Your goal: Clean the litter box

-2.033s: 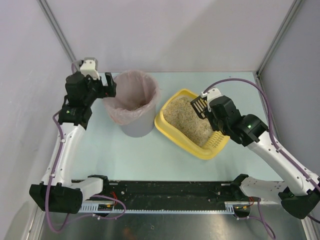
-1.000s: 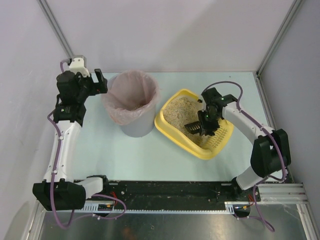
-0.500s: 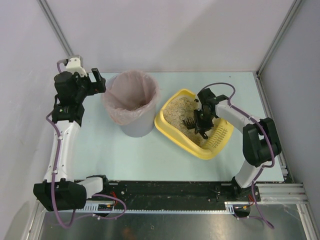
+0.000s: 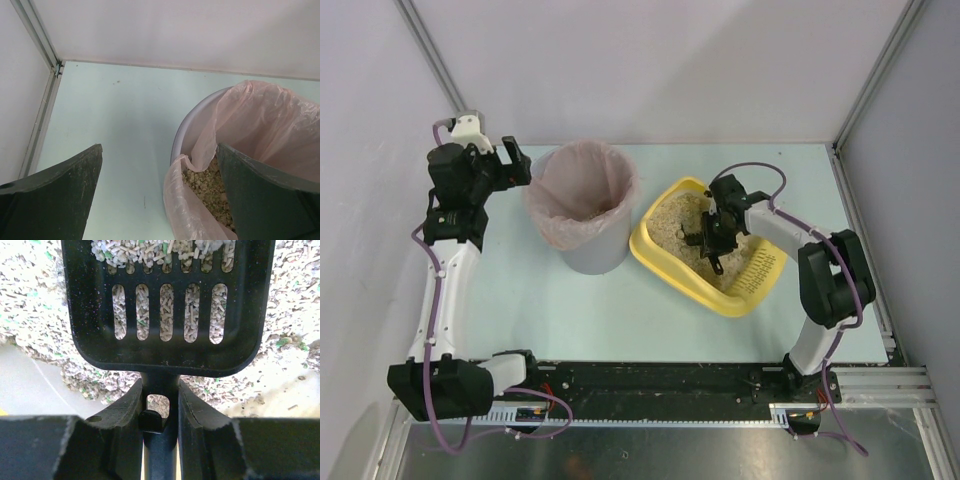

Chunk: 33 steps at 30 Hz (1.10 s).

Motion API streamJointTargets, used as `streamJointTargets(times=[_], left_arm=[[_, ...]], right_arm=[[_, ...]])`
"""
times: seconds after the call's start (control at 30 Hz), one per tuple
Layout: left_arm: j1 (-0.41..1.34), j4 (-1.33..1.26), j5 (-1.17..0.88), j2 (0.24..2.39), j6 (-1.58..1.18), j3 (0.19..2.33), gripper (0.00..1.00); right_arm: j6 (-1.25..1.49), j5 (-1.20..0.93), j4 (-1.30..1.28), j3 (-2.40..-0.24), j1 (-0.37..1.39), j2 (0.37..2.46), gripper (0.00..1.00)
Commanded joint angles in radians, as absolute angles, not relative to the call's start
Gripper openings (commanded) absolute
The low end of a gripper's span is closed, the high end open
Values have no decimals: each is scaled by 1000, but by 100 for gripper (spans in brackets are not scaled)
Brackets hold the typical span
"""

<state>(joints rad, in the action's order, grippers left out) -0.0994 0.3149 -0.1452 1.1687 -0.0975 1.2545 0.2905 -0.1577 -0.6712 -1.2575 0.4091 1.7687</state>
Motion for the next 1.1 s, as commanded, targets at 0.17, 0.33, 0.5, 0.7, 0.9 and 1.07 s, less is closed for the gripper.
streamJointTargets(times=[0.17, 0.33, 0.5, 0.7, 0.9, 1.07], left_arm=[[-117, 279, -178, 1172, -109, 1247, 100], [-117, 278, -181, 1174, -112, 1247, 100], [-117, 278, -189, 1172, -115, 1247, 100], [-117, 278, -196, 1170, -115, 1247, 100], [-118, 270, -247, 1170, -112, 1247, 100], [-118, 264, -250, 1164, -121, 1238, 100]], right_arm=[[324, -63, -471, -1270, 422, 1809, 0], [304, -20, -453, -1270, 456, 1798, 0], [276, -2, -459, -1266, 485, 1770, 0], [239, -8, -494, -1238, 482, 1704, 0], [150, -49, -598, -1210, 469, 1635, 0], [86, -115, -670, -1197, 440, 1582, 0]])
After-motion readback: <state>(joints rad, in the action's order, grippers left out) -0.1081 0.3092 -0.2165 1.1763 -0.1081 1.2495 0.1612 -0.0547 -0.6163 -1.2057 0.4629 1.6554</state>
